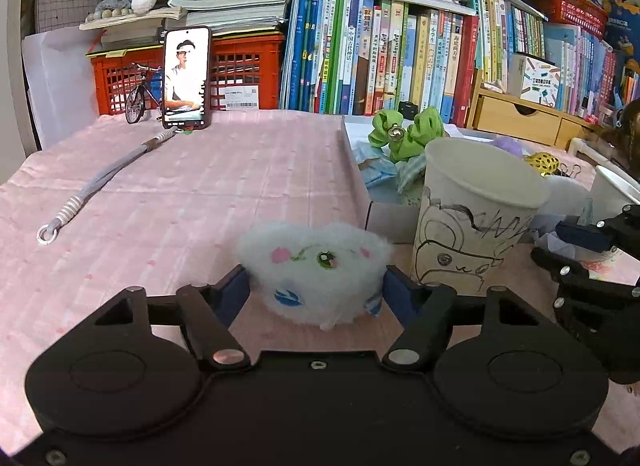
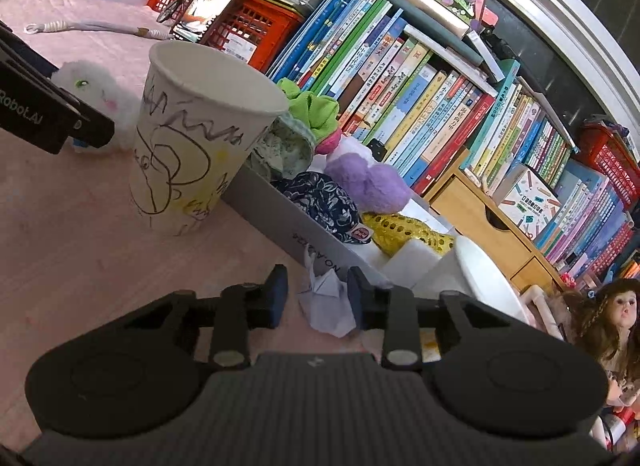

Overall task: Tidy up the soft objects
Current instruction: 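Grasp the white fluffy plush with the left tool while the right tool grasps the white folded paper, then lift the plush and paper and carry both over the grey tray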

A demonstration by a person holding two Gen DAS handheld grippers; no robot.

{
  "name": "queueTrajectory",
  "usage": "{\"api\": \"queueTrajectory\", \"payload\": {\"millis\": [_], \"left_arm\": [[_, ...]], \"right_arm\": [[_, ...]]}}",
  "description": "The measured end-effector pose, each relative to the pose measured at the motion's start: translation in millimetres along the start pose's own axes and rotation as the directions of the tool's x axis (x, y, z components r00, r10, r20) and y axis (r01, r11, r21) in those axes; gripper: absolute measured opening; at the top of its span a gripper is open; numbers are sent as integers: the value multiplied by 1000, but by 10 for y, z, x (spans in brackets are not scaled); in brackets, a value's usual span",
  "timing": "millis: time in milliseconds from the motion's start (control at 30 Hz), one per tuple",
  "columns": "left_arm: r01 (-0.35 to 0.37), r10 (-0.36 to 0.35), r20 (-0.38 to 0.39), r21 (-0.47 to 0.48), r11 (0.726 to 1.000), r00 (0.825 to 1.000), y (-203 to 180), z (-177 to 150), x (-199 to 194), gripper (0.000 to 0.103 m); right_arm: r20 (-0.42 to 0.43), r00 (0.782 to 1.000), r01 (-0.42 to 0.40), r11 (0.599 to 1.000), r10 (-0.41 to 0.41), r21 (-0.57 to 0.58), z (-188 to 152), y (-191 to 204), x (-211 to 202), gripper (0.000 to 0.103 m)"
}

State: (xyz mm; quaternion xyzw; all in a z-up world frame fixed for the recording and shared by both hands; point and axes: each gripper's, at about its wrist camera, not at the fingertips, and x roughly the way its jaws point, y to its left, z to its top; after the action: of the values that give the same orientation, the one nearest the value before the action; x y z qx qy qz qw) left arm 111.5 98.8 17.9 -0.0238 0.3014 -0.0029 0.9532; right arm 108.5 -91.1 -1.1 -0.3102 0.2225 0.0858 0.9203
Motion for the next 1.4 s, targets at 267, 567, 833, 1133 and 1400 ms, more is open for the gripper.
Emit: {"api": "queueTrajectory", "payload": {"millis": [267,567,833,1133,1400], "left_arm": [[-12,12,19,16,1000,1000,-42,24,-89,66],[-30,30,59,8,1000,998,-21,119,-264,65],[-34,33,94,13,999,995,-20,301,-413,65],[-28,22,134,43,999,991,-164,594,-533,65],[-10,1,142,64,998,990,-394,774,-537,65]], "right_arm": [[20,1000,-12,999,11,49,29,-65,-61,22],[104,994,-36,996,28,77,146,-107,-278,22],[166,986,-34,993,15,110,223,-186,-427,22],[213,977,-26,984,-12,174,311,-393,-514,22],[224,975,-42,971,-12,237,357,-600,-515,22]]}}
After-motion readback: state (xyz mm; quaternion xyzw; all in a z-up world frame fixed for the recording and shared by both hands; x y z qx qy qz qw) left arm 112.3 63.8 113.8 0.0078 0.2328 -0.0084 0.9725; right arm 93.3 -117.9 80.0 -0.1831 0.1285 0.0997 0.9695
